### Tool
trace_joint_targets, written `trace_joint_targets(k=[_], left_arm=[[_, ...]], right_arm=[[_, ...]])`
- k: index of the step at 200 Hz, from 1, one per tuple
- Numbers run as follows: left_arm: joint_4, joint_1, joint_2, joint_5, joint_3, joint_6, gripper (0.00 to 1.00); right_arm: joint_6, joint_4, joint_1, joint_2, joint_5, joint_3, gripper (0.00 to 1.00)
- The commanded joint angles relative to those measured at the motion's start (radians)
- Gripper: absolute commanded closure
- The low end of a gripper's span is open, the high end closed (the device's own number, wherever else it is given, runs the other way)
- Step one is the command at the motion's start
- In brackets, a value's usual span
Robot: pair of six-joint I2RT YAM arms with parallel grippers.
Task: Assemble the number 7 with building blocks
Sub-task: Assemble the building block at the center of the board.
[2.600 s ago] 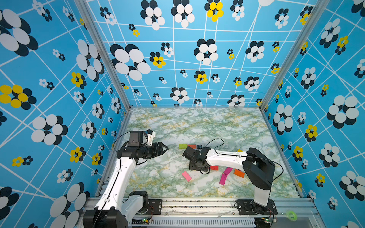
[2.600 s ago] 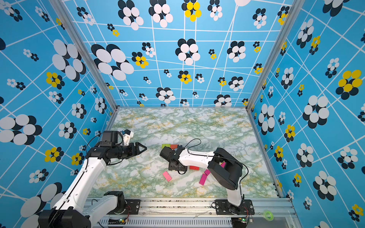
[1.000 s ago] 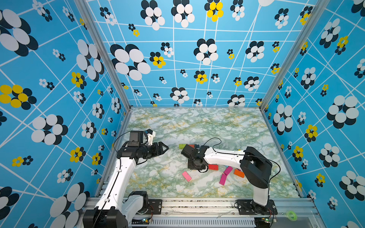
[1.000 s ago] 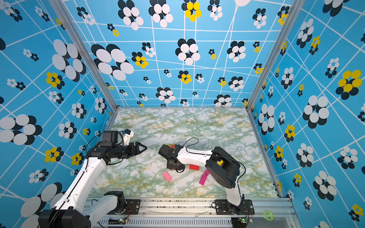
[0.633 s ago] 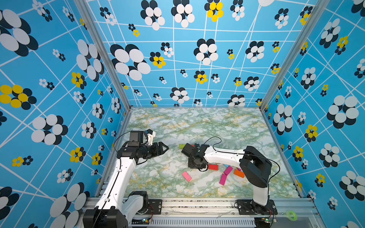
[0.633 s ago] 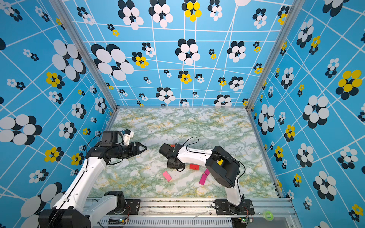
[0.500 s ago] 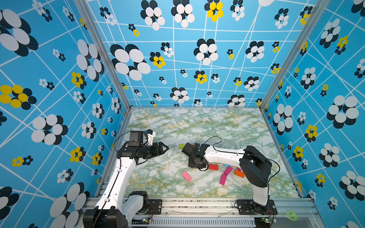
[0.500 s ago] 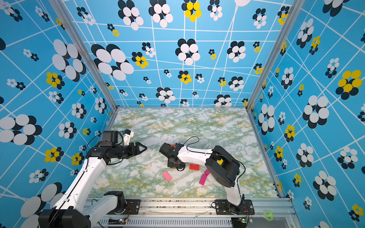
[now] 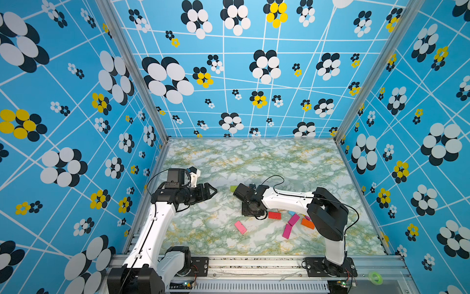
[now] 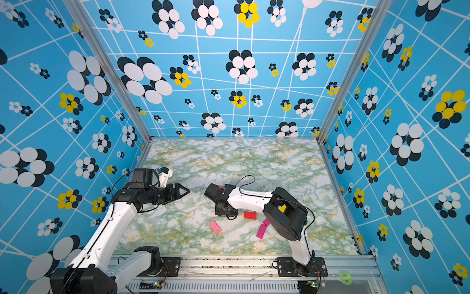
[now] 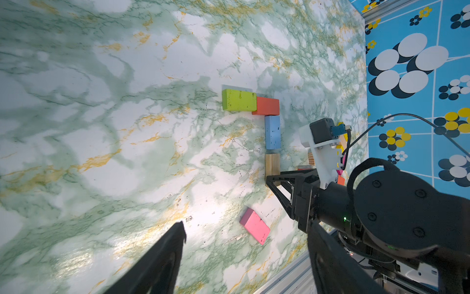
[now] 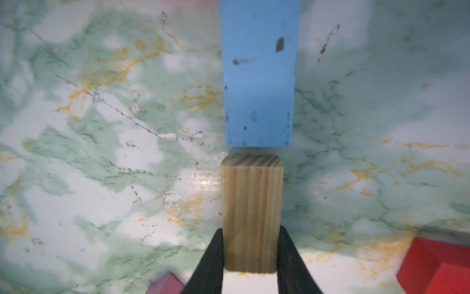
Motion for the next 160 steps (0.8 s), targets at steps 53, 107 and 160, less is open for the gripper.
trace_joint_targets(k=[53,107,160], left_arm=[[0.006,0.002,0.002,0.015,-0.016,0.017,0.21],[0.007,0.001,0.005,0.015,-0.016,0.017,0.21],[0.007,0.001,0.005,0.013,-0.016,0.017,0.21]], right_arm=[[0.001,-0.033,-0.004,-0.008,0.018,-0.007,0.29],[-0.030,-0.023,-0.040,-0.016,0.025,-0.010,0.41],[-0.047,-0.026,-0.048,0.012,0.013,0.019,0.45]])
